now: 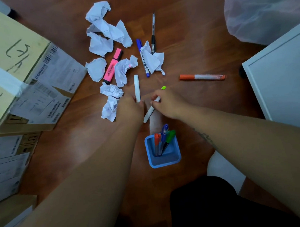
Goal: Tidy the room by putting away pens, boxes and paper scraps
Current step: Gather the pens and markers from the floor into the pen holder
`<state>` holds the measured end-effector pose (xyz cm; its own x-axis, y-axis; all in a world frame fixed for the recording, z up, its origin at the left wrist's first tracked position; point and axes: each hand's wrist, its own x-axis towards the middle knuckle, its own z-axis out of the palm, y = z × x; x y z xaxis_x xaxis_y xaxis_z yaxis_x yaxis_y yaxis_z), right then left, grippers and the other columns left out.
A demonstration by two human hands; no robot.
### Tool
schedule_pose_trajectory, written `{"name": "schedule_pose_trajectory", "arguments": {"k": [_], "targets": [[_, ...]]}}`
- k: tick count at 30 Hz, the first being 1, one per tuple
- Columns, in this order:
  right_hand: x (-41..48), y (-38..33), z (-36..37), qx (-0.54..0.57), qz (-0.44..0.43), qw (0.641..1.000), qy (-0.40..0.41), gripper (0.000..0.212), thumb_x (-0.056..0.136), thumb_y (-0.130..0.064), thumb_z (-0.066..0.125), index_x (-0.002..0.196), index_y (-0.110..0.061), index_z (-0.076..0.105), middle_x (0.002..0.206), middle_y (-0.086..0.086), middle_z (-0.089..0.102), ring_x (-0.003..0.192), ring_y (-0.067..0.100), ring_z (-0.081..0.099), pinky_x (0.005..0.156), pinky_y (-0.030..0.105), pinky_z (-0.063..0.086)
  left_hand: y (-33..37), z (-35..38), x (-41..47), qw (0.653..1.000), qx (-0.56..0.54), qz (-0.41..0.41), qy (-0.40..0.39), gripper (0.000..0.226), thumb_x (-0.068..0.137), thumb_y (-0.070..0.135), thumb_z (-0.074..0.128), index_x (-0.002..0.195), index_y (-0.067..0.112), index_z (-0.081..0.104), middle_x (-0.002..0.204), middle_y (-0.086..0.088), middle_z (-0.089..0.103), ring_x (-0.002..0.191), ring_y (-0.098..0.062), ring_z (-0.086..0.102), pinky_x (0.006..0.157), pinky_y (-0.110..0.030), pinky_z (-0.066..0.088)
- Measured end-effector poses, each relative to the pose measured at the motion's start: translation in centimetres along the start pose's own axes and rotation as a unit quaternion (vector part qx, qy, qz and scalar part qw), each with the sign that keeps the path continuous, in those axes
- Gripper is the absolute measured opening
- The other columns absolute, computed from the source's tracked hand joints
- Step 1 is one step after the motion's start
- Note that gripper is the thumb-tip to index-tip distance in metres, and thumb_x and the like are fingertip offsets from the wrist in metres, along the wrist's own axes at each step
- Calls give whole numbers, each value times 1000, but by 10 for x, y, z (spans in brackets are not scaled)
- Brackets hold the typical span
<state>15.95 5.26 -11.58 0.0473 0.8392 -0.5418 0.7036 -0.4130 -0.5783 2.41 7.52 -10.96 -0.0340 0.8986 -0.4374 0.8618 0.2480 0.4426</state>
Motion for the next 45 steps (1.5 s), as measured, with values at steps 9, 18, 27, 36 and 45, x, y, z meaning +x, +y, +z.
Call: {"name": "schedule_pose_trajectory", "arguments": {"k": [9, 18, 27, 36, 45], "targets": [[-7, 12, -7, -59, 46, 994, 84, 27, 91, -6, 47, 116, -14, 47, 122, 20, 49, 105, 39, 55, 77, 36, 41, -4, 5, 12, 998, -17, -31, -43, 27, 86, 25, 71, 95, 1, 65, 92, -17, 69, 84, -33, 67, 70, -39, 55], [-15, 17, -24, -31, 130, 990, 40, 19, 86, -19, 64, 100, -9, 56, 99, 12, 56, 85, 30, 57, 56, 28, 33, 2, -25, -8, 952, -269, -59, -135, 19, 89, 12, 73, 97, 3, 58, 79, -9, 68, 55, -11, 66, 52, -24, 59], [-68, -8, -51, 350, 12, 927, 134, 7, 88, -7, 58, 88, -14, 58, 86, 6, 59, 84, 22, 65, 73, 36, 62, 8, -79, -41, 921, -347, 12, -178, 22, 85, 5, 74, 103, 7, 61, 85, -11, 67, 75, -18, 71, 70, -31, 63], [-142, -6, -62, 396, -73, 909, 104, 8, 94, -8, 59, 96, -14, 62, 91, 5, 62, 84, 14, 66, 76, 32, 61, -14, -74, -104, 898, -395, 60, -184, 17, 84, 2, 73, 95, 7, 60, 95, -20, 62, 79, -18, 68, 69, -24, 57], [-156, 6, -27, 251, -90, 963, 23, 8, 89, -14, 68, 92, -21, 69, 85, -1, 67, 77, 13, 64, 76, 41, 60, -36, -58, -134, 948, -269, 55, -163, 20, 82, 16, 79, 94, 8, 65, 84, -5, 67, 68, -7, 61, 62, -20, 51]]}}
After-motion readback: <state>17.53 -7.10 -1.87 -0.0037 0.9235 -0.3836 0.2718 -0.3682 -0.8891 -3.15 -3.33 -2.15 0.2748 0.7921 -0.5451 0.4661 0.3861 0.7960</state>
